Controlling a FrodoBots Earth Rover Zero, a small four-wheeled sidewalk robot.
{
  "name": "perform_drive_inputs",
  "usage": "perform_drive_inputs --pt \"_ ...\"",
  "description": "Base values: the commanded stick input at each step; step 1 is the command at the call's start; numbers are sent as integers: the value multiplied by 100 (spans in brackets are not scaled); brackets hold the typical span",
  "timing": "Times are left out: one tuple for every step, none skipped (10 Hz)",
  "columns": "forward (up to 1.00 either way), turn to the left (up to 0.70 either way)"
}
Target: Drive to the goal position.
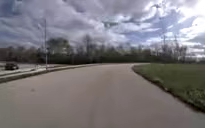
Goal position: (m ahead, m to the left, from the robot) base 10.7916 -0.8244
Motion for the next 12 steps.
perform_drive_inputs --pt "100 -27" --pt "100 -35" --pt "100 -17" --pt "100 4" --pt "100 0" --pt "100 0" --pt "100 0" --pt "100 0" --pt "100 0" --pt "100 0" --pt "100 0" --pt "100 0"
